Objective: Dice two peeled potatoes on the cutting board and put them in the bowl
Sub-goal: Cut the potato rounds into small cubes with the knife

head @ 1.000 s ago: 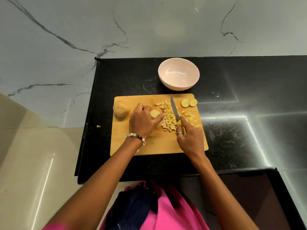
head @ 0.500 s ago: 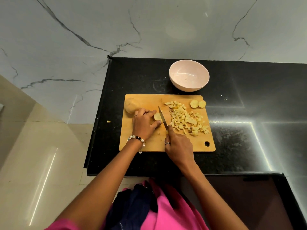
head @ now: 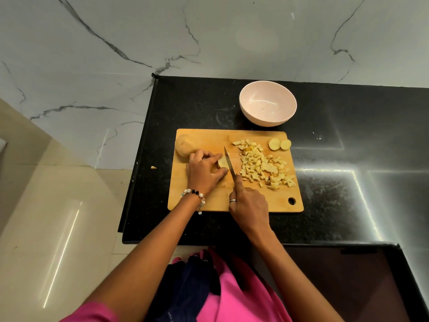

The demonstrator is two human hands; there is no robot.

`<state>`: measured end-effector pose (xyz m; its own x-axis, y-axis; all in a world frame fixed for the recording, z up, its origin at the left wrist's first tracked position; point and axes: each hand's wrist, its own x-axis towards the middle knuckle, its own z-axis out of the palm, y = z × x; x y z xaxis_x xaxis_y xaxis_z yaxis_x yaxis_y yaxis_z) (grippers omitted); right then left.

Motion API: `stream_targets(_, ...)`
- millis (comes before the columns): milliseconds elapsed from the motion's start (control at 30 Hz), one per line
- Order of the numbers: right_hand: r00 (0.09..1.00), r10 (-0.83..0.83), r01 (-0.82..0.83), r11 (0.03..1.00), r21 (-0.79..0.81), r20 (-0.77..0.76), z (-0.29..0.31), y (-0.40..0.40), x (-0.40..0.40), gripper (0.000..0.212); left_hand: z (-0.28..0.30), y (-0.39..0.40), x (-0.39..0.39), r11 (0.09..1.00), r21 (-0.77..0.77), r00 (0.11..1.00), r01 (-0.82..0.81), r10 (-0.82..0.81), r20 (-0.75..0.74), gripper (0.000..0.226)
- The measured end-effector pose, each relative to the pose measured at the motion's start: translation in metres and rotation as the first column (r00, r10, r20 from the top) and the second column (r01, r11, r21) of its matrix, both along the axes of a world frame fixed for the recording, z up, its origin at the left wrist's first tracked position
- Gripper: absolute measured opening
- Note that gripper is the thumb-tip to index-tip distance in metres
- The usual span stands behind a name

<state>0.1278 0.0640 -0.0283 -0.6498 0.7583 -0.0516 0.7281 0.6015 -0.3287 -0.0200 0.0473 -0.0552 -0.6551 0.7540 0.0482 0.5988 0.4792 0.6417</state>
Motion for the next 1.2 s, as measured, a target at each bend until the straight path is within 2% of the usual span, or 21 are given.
stream_targets(200, 1.0, 0.003, -0.003, 1.0, 0.004, -0.022, -0.001, 0.001, -0.002, 0.052, -0.002, 0.0, -0.001, 1.0, 0.014, 1.0, -0.004, 0.004, 0.012, 0.048)
stream_targets(500, 0.98, 0.047, -0.062, 0.995, 0.074, 0.191, 0.002, 0.0, -0.013, 0.058, 0.0, 0.002, -0.003, 1.0, 0.009, 1.0, 0.004, -0.004, 0.015, 0.047)
stream_targets(667, 0.962, 0.1, -0.11, 0.994, 0.023, 0.254, 0.003, -0.007, 0.0, 0.062, -0.001, 0.001, -0.002, 1.0, 0.014, 1.0, -0.003, 0.002, 0.025, 0.047)
stream_targets(800, 0.973, 0.072, -0.069, 0.997, -0.022, 0.217, 0.008, -0.01, 0.012, 0.06, -0.002, 0.0, -0.002, 0.999, 0.026, 0.999, 0.018, -0.019, 0.031, 0.053)
stream_targets(967, 0.99, 0.014, -0.01, 1.0, -0.024, 0.139, 0.008, 0.001, 0.003, 0.055, -0.002, -0.006, -0.004, 0.992, 0.123, 0.993, 0.019, -0.032, 0.109, 0.069)
stream_targets(1100, 0.994, 0.01, -0.007, 1.0, -0.03, 0.106, 0.007, 0.005, 0.003, 0.053, -0.001, -0.008, -0.003, 0.982, 0.187, 0.99, -0.034, 0.007, 0.144, 0.062)
stream_targets(1200, 0.998, -0.003, 0.006, 0.999, -0.046, 0.062, 0.009, 0.006, 0.006, 0.053, -0.002, -0.009, -0.001, 0.971, 0.231, 0.994, -0.062, 0.038, 0.107, 0.05)
